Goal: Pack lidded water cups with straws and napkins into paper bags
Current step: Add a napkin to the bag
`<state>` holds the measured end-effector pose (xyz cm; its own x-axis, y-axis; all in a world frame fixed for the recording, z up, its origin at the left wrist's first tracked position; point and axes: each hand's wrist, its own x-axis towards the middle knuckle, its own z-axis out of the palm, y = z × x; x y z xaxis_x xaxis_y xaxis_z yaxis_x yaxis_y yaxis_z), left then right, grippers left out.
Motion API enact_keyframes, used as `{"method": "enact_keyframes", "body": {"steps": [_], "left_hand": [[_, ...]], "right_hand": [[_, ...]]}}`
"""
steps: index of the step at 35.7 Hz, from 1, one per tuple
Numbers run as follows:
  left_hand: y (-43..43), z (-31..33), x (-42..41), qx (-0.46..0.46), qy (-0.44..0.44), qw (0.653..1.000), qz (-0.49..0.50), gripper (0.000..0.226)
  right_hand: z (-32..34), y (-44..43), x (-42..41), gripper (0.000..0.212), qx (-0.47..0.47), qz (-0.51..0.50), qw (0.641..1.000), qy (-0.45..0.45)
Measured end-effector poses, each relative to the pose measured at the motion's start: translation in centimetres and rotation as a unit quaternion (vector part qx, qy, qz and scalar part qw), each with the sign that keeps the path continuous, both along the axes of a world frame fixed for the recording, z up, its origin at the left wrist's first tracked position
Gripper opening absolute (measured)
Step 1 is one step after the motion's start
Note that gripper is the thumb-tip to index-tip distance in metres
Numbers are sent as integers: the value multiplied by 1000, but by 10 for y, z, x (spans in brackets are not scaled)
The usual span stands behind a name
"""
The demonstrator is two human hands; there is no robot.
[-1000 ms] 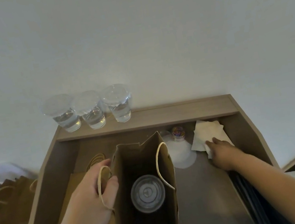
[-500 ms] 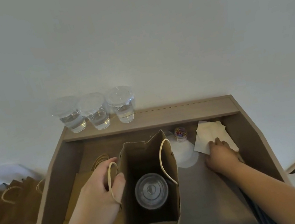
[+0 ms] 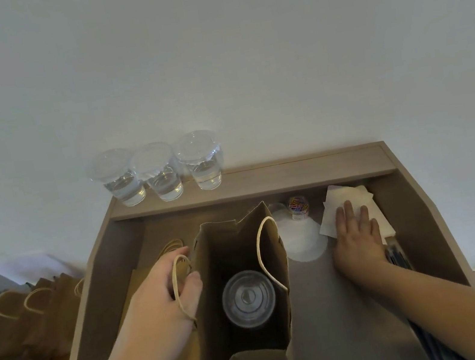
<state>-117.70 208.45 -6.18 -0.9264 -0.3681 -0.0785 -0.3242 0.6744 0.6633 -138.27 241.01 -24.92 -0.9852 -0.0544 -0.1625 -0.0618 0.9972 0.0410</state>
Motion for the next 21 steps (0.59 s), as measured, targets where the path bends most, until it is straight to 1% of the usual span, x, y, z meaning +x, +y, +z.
{"method": "enact_keyframes", "body": {"steps": [2,4,8,11,12,13,14,15,17,19,20,21], "left_hand": [[0,2,1,1,5,1000,3,36],[0,4,3,4,9,1000,6,35],[1,7,4,6,9,1000,4,34],[3,7,2,14,1,1000,-1,27],[3,7,3,16,1,1000,-2,27],[3,7,3,15,0,1000,-5,26],[3,8,3,13,1,1000,-7,26],[2,8,3,12,-1,1000,-8,28],[2,10,2,14,-3,1000,-10,31],[2,10,1,23,-1,1000,-6,30],[2,12,1,30,-1,1000,-4,29],[4,14,0,38,-5,999,-2,27]], "right_hand": [[5,3,-5,68,6,-2,1000,5],[4,7,-7,60,26,-11,999,-15],[0,18,-6,53,41,-11,998,-44],[14,24,-5,51,0,-7,1000,-24],[24,26,-4,48,-28,-15,999,-9],[38,27,-1,42,-79,-36,996,5],[55,26,4,35,-154,-66,986,17],[74,24,10,26,-238,-93,966,26],[121,15,27,20,-368,-136,919,45],[178,1,52,15,-454,-123,877,96],[209,-10,68,15,-506,-104,848,122],[240,-22,88,14,-578,-79,801,134]]}}
